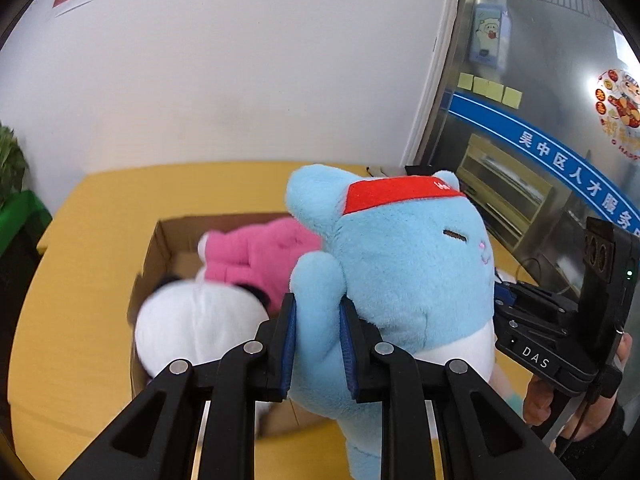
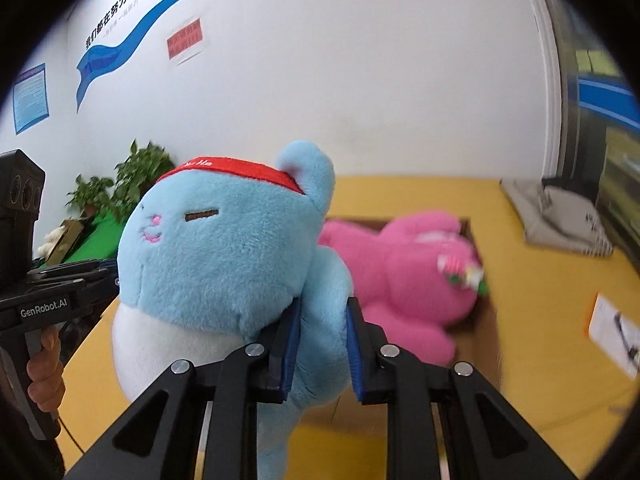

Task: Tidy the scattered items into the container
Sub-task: 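Lower the blue cat into the box beside the panda and open both grippers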

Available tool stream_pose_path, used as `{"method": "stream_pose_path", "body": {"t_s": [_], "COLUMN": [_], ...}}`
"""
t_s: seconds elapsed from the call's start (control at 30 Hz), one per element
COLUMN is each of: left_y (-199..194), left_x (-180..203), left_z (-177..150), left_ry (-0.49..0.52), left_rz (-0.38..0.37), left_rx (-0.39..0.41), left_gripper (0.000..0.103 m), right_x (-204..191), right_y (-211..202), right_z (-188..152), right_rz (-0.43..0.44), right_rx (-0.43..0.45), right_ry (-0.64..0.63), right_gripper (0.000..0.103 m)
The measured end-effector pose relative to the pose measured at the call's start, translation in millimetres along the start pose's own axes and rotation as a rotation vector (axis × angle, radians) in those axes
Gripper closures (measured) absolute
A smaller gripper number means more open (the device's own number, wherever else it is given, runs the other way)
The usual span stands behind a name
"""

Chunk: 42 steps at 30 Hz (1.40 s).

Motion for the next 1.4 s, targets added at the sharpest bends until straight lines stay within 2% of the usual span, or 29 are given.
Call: {"method": "stream_pose_path", "body": {"t_s": [0.07,0.13,0.23,0.3,0.37,0.4,0.5,0.57,0.63,0.7,0.73,0.77,0.83,0.9,1.07,1.27,1.4], "left_y": [33,63,109,133,138,139,142,139,135,126,119,113,88,61,-3,-50,-68], "left_x": [-13,-23,-44,-49,-44,-39,-31,-24,-19,-16,-15,-15,-11,-7,7,21,26], "left_z": [11,8,-16,-32,-43,-46,-50,-51,-50,-50,-50,-50,-53,-55,-70,-90,-95], "left_ry": [-0.006,-0.013,-0.043,-0.076,-0.069,-0.05,-0.021,0.005,0.035,0.051,0.046,0.034,0.012,0.013,-0.017,-0.05,-0.056], "left_rz": [0.012,0.024,0.06,0.055,0.038,0.053,0.103,0.137,0.17,0.185,0.181,0.167,0.139,0.155,0.169,0.198,0.199], "left_rx": [-0.035,-0.085,-0.186,-0.23,-0.227,-0.223,-0.221,-0.212,-0.198,-0.189,-0.188,-0.187,-0.151,-0.093,-0.01,0.038,0.062], "left_gripper": [0.082,0.083,0.083,0.083,0.082,0.082,0.081,0.08,0.076,0.069,0.06,0.053,0.02,0.01,0.0,0.0,0.0], "right_x": [4,9,22,25,26,27,32,36,44,51,56,59,64,59,34,4,-5], "right_y": [27,57,97,125,141,147,147,142,135,121,111,102,91,71,30,-17,-40], "right_z": [12,10,-12,-35,-54,-64,-75,-72,-69,-66,-64,-63,-65,-69,-79,-71,-67], "right_rz": [-0.025,-0.043,-0.051,-0.036,-0.052,-0.06,-0.054,-0.047,-0.032,-0.053,-0.075,-0.081,-0.058,-0.021,-0.059,-0.124,-0.094], "right_rx": [0.001,-0.034,-0.119,-0.207,-0.284,-0.324,-0.356,-0.362,-0.355,-0.33,-0.306,-0.289,-0.275,-0.259,-0.199,-0.082,-0.026], "right_ry": [0.008,0.021,0.049,0.049,0.041,0.033,0.055,0.074,0.105,0.119,0.129,0.145,0.172,0.18,0.079,-0.045,-0.045], "right_gripper": [0.082,0.082,0.082,0.082,0.082,0.082,0.078,0.068,0.063,0.043,0.025,0.019,0.019,0.019,0.019,0.019,0.019]}}
Point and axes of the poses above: each gripper's, at about its wrist camera, not at the fingertips, and y roughly the way its jaws point, x to its right, z to its top, the point moved 4 cm from there along y, roughly the way its jaws point, and after that the axes turned 2 degrees about -y, right-handed, at the moved point
